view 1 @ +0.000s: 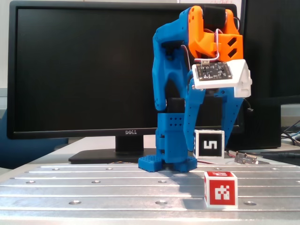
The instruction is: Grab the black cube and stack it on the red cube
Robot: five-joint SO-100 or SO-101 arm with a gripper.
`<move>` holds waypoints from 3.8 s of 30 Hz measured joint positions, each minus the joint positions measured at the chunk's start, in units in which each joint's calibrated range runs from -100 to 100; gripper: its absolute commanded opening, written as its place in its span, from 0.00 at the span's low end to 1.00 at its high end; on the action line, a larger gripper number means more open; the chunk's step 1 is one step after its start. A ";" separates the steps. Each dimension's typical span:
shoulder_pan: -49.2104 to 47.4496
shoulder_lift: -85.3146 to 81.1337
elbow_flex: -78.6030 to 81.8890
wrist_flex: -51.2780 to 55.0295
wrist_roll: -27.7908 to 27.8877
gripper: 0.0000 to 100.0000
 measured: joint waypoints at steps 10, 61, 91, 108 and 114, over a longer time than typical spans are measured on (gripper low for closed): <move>-0.30 4.99 -3.80 -2.06 -0.63 0.18; -0.67 9.73 -3.80 -8.34 -2.31 0.20; -0.67 1.44 -5.07 2.58 -2.31 0.42; 8.15 -10.91 -5.07 11.09 11.13 0.42; 13.11 -10.49 -5.07 4.90 25.72 0.42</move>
